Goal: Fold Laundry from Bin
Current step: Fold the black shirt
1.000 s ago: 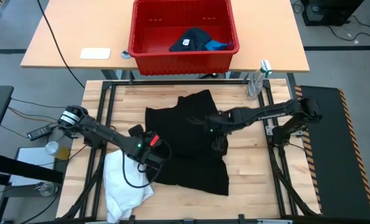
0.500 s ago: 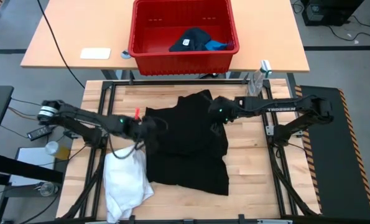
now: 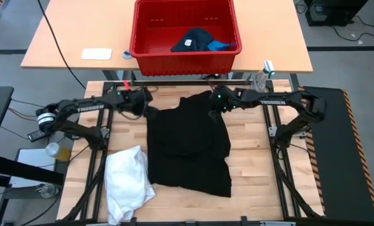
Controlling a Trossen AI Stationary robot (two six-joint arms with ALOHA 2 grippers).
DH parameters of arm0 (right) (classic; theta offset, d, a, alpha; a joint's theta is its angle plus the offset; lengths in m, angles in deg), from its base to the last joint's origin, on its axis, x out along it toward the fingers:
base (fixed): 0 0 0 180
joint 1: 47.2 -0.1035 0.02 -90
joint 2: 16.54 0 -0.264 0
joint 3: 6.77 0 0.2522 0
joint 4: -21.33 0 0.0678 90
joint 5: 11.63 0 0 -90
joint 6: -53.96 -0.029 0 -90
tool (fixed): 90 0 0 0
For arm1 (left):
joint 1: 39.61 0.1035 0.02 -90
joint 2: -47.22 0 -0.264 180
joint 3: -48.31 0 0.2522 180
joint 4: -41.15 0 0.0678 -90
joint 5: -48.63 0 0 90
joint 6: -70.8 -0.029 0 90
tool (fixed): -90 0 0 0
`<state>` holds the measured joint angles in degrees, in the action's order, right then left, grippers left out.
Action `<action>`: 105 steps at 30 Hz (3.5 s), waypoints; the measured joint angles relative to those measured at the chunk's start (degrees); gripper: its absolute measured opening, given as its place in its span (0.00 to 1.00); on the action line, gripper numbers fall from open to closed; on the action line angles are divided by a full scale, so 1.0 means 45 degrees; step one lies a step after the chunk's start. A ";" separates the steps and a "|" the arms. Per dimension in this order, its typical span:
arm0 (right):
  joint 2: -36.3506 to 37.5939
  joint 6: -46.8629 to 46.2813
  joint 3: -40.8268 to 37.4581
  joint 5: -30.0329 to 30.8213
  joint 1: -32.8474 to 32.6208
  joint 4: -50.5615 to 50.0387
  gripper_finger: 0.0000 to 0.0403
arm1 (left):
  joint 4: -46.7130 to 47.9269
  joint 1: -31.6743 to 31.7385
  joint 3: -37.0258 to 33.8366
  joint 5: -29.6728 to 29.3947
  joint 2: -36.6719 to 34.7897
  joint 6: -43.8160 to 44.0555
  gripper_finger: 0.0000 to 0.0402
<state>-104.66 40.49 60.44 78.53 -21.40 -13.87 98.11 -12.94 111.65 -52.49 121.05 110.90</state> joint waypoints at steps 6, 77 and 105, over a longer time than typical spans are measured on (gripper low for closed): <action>-0.0468 -0.0078 0.0000 -0.0527 0.1539 0.1870 0.55 | -0.1314 0.1706 -0.0004 0.0792 0.0901 -0.0867 0.51; 0.1023 0.3666 0.4959 -0.2247 0.2011 -0.6209 0.01 | -0.4100 0.1388 0.0675 0.3449 0.0391 -0.5991 0.01; 0.1719 0.1574 0.1738 -0.2713 -0.3343 -0.6741 0.01 | -0.2106 -0.1962 -0.1044 0.4171 -0.1032 -0.5109 0.01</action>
<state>-96.92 47.57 68.27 66.32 -36.44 -44.20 88.63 -21.77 106.95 -33.72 116.41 87.91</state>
